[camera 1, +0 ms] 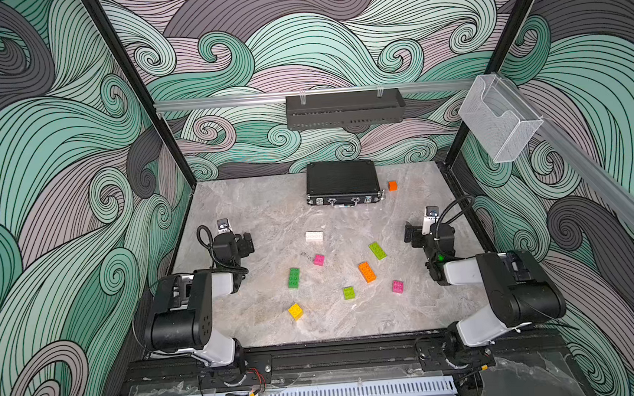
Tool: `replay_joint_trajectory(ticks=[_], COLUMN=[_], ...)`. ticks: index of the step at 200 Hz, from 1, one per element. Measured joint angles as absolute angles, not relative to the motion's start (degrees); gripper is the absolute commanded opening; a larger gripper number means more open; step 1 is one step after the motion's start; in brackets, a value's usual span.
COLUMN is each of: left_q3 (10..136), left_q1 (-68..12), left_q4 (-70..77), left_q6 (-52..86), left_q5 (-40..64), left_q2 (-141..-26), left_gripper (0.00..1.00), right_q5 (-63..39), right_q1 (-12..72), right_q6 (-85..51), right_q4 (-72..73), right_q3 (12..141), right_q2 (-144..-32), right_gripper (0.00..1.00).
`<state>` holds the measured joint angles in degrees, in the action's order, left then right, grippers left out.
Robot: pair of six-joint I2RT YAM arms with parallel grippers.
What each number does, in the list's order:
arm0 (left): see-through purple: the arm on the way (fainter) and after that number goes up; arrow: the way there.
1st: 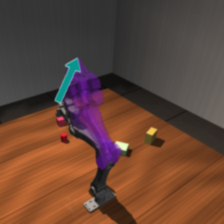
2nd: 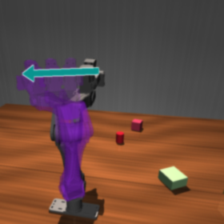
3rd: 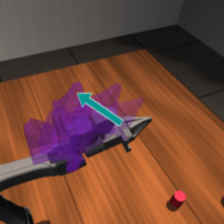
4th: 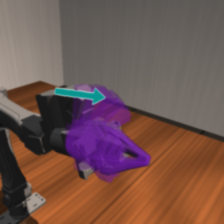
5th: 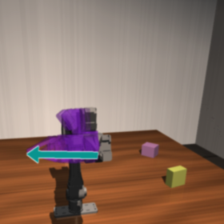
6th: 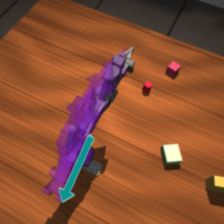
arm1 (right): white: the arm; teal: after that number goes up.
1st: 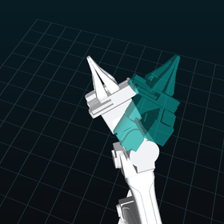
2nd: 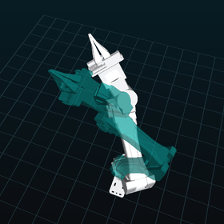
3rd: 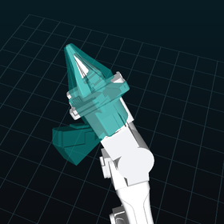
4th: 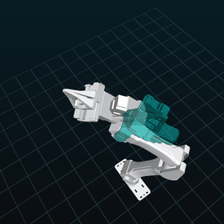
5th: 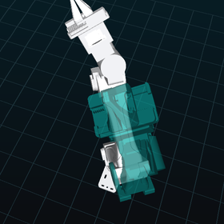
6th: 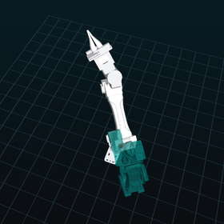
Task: Assemble a carrot with lego
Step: Adjust the lego brick at the center of the board.
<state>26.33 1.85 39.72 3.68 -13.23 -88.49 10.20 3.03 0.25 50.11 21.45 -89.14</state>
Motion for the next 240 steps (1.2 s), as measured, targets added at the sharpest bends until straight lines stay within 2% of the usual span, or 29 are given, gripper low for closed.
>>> replay_joint_trajectory(ticks=[159, 179, 207, 240], left_q3=[26.33, 29.36, 40.66, 50.39], left_q1=[1.85, 1.78, 1.02, -3.16], left_q4=[39.27, 30.94, 17.21, 3.53], left_q6=[3.66, 3.49, 4.67, 7.64], left_q5=[-13.21, -12.99, -13.23, -12.95], left_q2=[-88.36, -86.59, -83.96, -80.31], left_gripper=[0.99, 0.99, 0.98, 0.99], right_q5=[10.02, 11.9, 14.11, 7.84], right_q1=[3.11, 4.45, 6.55, 7.81], right_q6=[0.47, 0.4, -3.64, -9.37], right_q4=[49.15, 35.48, 18.61, 0.67], right_q3=[21.74, 27.4, 40.16, 50.74], right_q2=[-88.84, -84.33, -77.93, -78.96], right_gripper=[0.99, 0.99, 0.99, 0.99])
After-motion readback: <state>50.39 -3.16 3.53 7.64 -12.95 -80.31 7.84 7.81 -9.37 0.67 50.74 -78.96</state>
